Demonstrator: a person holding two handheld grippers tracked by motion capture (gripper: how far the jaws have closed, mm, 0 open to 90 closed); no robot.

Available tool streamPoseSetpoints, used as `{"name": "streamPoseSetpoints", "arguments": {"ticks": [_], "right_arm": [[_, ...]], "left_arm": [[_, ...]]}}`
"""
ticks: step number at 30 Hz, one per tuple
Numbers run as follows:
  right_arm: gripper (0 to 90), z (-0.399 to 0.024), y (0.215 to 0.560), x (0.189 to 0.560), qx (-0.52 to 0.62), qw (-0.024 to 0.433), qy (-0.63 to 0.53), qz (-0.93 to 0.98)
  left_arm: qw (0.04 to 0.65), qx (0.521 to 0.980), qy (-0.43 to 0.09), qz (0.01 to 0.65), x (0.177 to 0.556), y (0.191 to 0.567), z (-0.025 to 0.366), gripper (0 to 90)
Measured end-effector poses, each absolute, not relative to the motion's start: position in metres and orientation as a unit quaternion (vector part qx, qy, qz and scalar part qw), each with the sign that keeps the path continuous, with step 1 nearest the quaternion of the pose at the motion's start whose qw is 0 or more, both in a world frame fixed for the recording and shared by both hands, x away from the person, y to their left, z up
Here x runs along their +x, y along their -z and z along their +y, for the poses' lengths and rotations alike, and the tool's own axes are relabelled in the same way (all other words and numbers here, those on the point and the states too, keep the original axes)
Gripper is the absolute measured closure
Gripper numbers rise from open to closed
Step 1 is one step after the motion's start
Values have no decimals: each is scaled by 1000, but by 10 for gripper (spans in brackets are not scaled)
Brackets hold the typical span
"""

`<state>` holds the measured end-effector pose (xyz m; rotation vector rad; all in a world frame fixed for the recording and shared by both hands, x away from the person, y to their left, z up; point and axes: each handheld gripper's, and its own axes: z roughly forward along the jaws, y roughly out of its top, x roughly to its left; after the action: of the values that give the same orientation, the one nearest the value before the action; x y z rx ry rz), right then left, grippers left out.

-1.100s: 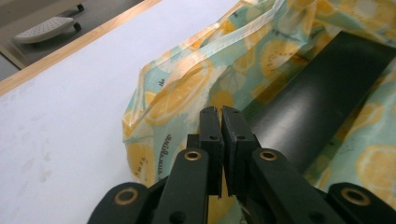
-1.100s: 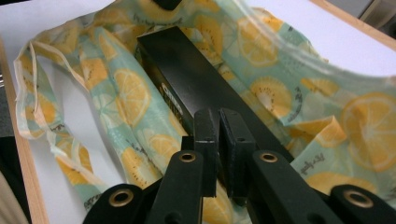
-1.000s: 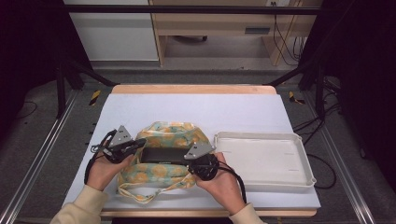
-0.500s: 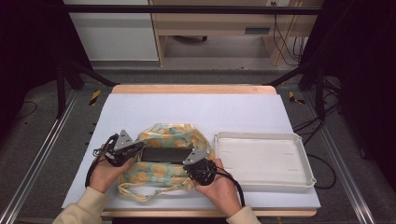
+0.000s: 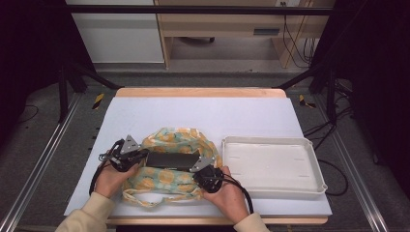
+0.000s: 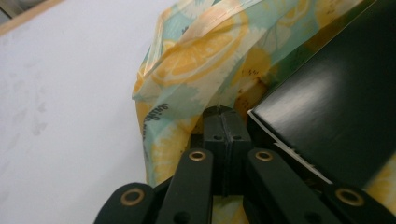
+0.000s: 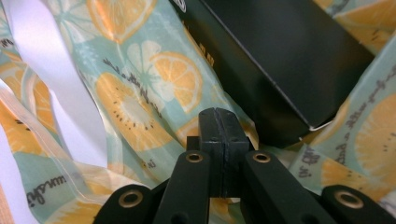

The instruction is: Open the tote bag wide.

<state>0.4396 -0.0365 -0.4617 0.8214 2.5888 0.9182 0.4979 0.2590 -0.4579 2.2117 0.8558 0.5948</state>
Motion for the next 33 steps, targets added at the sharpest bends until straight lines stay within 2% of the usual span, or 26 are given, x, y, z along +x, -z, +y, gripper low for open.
{"name": "streamPoseSetpoints", "arguments": {"ticks": [33], "right_arm": [[900,-40,466,440,278,136,-298,903]], "left_arm": [[316,850,-228,355,512,471,272,900]]}}
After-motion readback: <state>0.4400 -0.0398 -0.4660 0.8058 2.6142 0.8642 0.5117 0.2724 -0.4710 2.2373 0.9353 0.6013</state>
